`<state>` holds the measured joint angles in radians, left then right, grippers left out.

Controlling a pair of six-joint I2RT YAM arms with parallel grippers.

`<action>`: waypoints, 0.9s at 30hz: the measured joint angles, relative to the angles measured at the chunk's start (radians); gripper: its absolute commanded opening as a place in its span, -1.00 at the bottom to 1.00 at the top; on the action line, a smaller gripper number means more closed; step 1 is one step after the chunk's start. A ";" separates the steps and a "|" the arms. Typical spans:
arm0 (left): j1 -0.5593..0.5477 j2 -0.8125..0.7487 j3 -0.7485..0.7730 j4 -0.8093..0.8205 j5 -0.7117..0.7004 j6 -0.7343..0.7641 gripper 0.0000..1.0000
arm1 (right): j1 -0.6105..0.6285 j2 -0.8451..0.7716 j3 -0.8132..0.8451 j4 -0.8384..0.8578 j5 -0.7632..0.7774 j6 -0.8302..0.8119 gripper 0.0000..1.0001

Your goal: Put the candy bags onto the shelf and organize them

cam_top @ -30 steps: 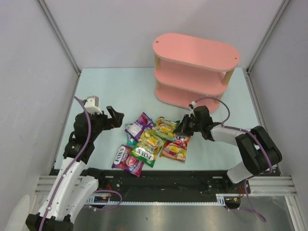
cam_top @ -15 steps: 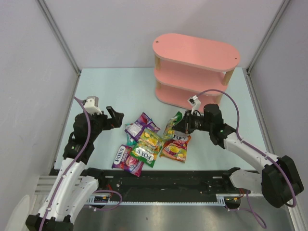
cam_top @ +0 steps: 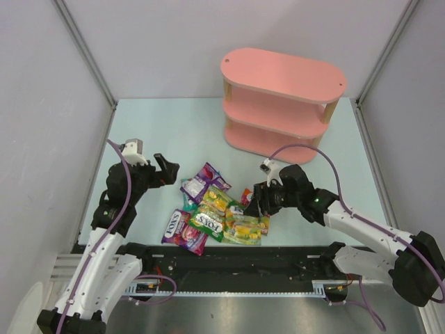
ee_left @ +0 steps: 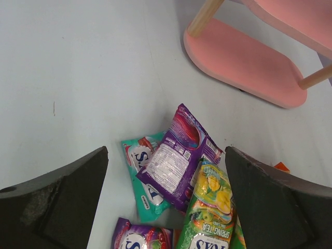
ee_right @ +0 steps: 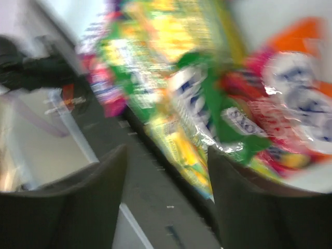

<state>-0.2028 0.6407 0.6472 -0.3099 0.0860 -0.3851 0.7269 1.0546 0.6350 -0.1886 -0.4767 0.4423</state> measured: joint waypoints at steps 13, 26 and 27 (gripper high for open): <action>0.000 0.008 0.000 0.001 0.005 -0.006 1.00 | -0.041 0.005 -0.003 -0.190 0.314 0.086 0.58; 0.000 0.001 -0.024 0.010 0.006 -0.007 1.00 | -0.035 -0.016 -0.003 -0.237 0.256 0.060 0.54; 0.000 0.001 -0.027 0.010 0.006 -0.007 0.99 | -0.024 -0.018 -0.004 -0.236 0.232 0.049 0.54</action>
<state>-0.2028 0.6415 0.6205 -0.3000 0.0921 -0.3923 0.7025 1.0370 0.6312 -0.4248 -0.2443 0.4911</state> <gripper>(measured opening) 0.996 0.776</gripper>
